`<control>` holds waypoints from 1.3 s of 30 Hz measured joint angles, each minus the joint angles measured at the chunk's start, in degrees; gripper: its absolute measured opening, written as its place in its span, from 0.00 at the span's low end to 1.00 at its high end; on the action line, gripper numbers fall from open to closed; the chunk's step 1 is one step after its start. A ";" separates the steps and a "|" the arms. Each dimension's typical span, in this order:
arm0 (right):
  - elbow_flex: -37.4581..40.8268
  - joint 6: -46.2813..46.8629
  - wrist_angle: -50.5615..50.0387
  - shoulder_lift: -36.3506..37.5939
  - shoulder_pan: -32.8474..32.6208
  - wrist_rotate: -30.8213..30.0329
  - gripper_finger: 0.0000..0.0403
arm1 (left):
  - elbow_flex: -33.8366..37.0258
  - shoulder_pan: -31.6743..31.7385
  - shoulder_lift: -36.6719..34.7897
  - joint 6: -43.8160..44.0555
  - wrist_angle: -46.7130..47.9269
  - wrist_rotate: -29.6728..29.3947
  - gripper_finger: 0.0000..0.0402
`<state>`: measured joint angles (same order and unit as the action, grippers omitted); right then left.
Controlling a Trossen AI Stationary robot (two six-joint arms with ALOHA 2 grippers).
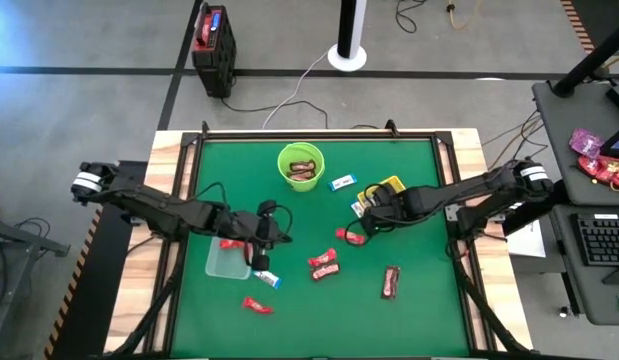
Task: Sort candy by brand, put in halloween buckets
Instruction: Put the white chocolate bar into the yellow bin, then put the red chocolate bar into the transparent bin
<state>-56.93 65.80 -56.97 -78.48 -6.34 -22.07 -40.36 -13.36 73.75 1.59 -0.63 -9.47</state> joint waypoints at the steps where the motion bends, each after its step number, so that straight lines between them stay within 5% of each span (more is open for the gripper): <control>1: 0.00 -0.31 -0.02 -0.02 0.25 -0.21 0.21 | 0.01 -0.42 0.00 0.62 0.46 0.00 0.00; 13: -3.81 -3.80 1.54 0.02 -0.92 3.90 0.39 | -2.27 -9.17 -1.07 10.70 11.46 -0.26 0.00; 21: -5.57 -14.49 17.24 -0.70 -8.71 12.62 0.37 | -8.89 -16.23 -0.39 17.39 27.39 -0.48 0.00; 30: -5.94 -36.38 36.22 -10.86 -15.78 4.12 0.41 | -9.64 -22.15 1.18 20.73 24.31 -0.80 0.00; 39: -12.06 -46.81 35.21 -24.69 -11.08 4.22 0.49 | -9.62 -23.37 1.20 22.52 23.13 -3.58 0.00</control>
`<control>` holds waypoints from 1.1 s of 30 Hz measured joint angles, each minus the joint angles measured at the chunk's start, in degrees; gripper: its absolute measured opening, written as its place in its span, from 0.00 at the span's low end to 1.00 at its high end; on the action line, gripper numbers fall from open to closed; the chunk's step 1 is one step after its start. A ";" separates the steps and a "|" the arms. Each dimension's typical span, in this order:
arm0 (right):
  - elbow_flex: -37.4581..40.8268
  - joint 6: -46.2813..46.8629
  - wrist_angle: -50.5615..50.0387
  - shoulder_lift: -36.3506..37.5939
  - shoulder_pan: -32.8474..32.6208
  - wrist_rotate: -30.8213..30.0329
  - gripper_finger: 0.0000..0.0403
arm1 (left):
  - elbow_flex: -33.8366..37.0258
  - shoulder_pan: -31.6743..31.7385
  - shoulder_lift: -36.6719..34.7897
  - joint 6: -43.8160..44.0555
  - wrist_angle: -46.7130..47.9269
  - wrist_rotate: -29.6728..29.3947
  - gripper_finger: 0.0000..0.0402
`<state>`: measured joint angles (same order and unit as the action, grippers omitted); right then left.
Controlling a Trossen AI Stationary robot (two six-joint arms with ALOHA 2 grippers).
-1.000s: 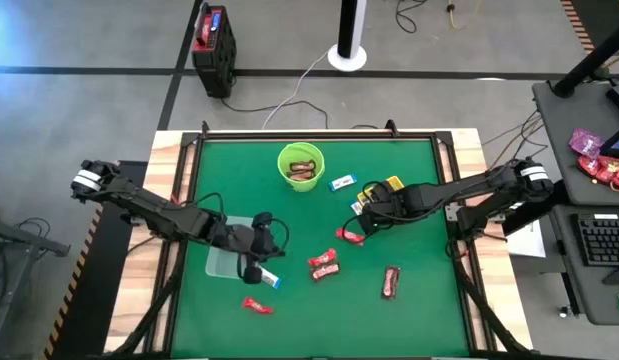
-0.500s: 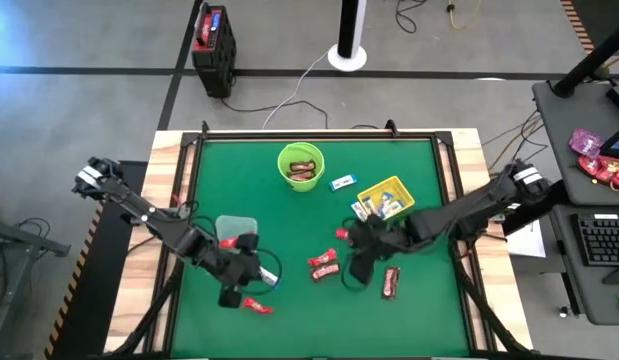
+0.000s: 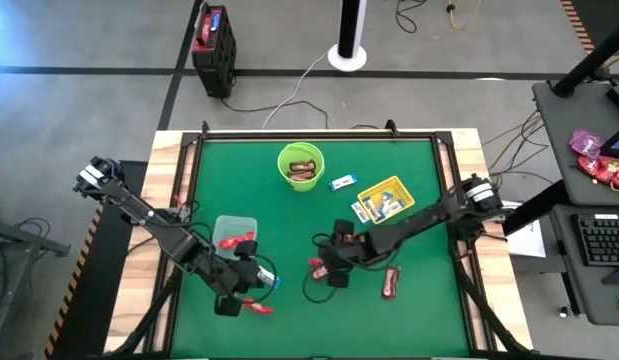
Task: Sort candy by brand, put in halloween buckets
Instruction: Put the red chocolate bar into the transparent bin
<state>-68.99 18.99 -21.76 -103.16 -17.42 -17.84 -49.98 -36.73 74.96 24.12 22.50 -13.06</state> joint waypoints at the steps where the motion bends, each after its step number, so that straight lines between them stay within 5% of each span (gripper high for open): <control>1: -0.62 -0.51 -0.75 -0.74 0.60 0.21 0.49 | 0.00 0.00 0.00 0.00 0.00 -0.02 0.00; 11: -2.07 -3.73 -1.78 -3.42 4.56 11.87 0.50 | 0.24 0.00 0.00 -0.93 0.03 -3.06 0.00; 16: -1.91 -4.20 -1.28 -3.49 4.71 12.15 0.48 | 0.24 0.00 0.00 -1.73 0.00 -5.36 0.00; 29: -1.01 -5.98 -0.09 -3.88 4.71 13.97 0.07 | 0.28 0.00 -0.02 -2.16 -0.07 -6.19 0.00; 33: -1.14 -6.20 0.26 -3.39 4.71 13.08 0.06 | 0.81 0.00 -0.02 -1.54 -1.08 -11.95 0.00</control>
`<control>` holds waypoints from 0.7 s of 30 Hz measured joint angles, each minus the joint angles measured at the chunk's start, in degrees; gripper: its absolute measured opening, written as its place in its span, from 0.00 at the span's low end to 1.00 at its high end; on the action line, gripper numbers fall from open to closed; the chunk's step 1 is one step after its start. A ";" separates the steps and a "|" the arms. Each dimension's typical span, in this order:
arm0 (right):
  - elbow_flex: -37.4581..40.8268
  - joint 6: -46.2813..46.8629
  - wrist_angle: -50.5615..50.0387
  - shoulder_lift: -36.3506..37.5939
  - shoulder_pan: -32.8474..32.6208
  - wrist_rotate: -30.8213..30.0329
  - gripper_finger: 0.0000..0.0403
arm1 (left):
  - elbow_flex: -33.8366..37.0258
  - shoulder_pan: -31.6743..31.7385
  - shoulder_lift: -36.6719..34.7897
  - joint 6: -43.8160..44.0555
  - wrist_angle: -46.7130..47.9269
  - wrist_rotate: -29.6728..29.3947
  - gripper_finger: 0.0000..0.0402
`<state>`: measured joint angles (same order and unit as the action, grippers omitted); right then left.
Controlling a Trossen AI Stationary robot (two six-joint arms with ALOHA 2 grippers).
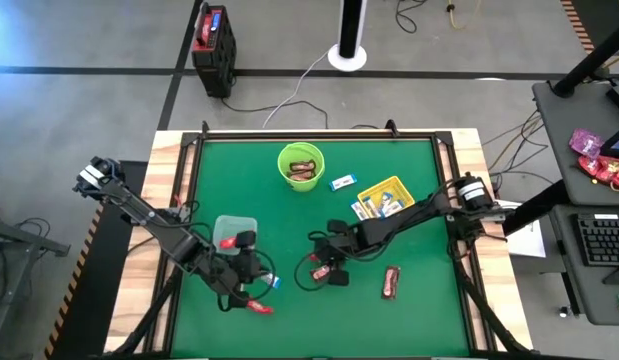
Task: Sort candy by brand, put in halloween buckets
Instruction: Put the red chocolate bar into the transparent bin
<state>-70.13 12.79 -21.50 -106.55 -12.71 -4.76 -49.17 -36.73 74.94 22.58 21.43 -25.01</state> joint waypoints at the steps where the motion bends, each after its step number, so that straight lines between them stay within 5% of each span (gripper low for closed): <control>1: -0.15 -0.24 0.63 0.31 0.00 -0.39 0.06 | 0.17 0.01 0.00 0.20 -0.02 -1.00 0.01; 8: -0.53 -5.42 13.82 3.34 -2.10 -4.08 0.06 | 0.26 0.02 0.00 0.34 -0.47 -3.13 0.16; 13: -0.74 -12.08 25.42 3.79 -3.99 -8.08 0.06 | 0.55 0.02 -0.02 0.49 -1.58 -9.75 0.33; 21: -0.74 -17.99 31.55 3.79 -4.92 -13.32 0.06 | 0.63 0.09 -0.02 -2.72 -7.09 -13.19 0.50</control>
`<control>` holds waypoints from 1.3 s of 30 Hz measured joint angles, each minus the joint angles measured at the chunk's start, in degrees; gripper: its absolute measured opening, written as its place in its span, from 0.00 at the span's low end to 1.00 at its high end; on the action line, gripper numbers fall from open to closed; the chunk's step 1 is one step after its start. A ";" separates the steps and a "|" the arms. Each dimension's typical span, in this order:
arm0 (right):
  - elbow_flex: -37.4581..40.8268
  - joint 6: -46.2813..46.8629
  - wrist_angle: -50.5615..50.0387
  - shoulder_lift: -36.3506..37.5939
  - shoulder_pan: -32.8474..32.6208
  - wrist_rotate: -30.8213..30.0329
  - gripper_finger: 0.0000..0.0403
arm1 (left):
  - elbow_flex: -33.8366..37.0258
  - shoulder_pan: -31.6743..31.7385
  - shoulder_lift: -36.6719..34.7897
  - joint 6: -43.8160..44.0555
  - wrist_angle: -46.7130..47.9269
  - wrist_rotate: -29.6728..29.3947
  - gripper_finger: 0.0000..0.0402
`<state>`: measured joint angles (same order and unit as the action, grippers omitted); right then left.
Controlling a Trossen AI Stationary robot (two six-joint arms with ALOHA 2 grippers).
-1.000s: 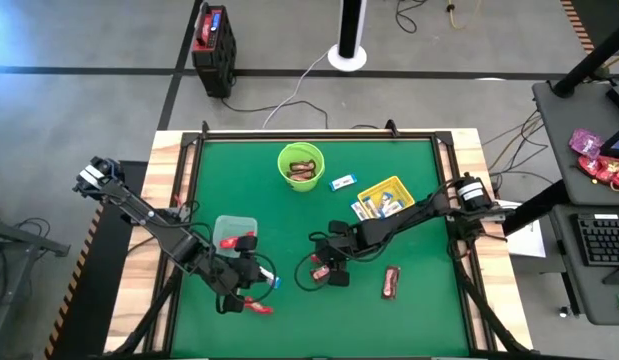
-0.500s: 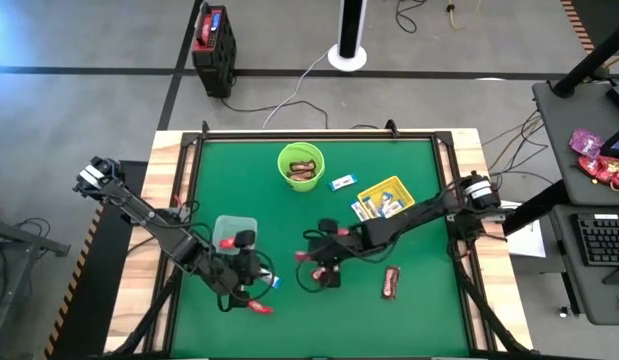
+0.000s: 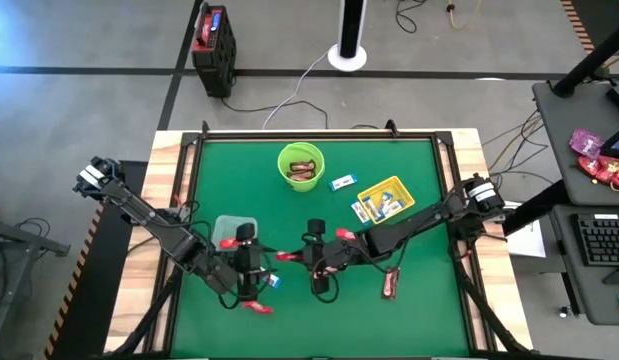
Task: Sort candy by brand, put in halloween buckets
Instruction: Put the red chocolate bar into the transparent bin
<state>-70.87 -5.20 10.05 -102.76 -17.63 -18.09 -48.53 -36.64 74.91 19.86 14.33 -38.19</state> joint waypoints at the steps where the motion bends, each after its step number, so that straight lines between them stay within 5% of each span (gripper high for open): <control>1: 0.00 -0.50 0.30 -0.01 0.00 0.00 0.06 | 0.00 0.02 0.00 -0.57 -0.72 -0.12 0.50; 9: -0.43 -3.78 2.36 -0.04 0.00 0.04 0.06 | 0.00 0.94 0.00 -1.40 -1.78 -0.47 0.40; 16: -0.66 -4.47 2.28 -0.07 0.02 0.07 0.07 | 0.00 0.92 0.00 -1.82 -1.56 -1.57 0.06; 26: -0.74 3.52 2.23 0.20 0.68 0.06 0.35 | -1.10 0.85 -0.07 -1.67 0.30 -1.33 0.01; 31: -0.76 4.16 2.19 1.39 0.76 0.04 0.48 | -8.34 0.31 -0.31 5.39 20.73 1.07 0.01; 36: -1.01 6.05 -1.87 3.43 0.76 0.00 0.55 | -15.86 -1.12 -0.04 20.93 51.42 12.06 0.00; 39: -1.01 7.01 -3.50 3.85 0.76 0.01 0.57 | -16.20 -1.47 -0.29 29.40 62.22 18.00 0.00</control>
<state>-71.88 1.81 6.55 -98.91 -16.86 -18.08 -64.73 -38.11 74.62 49.26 76.55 -20.19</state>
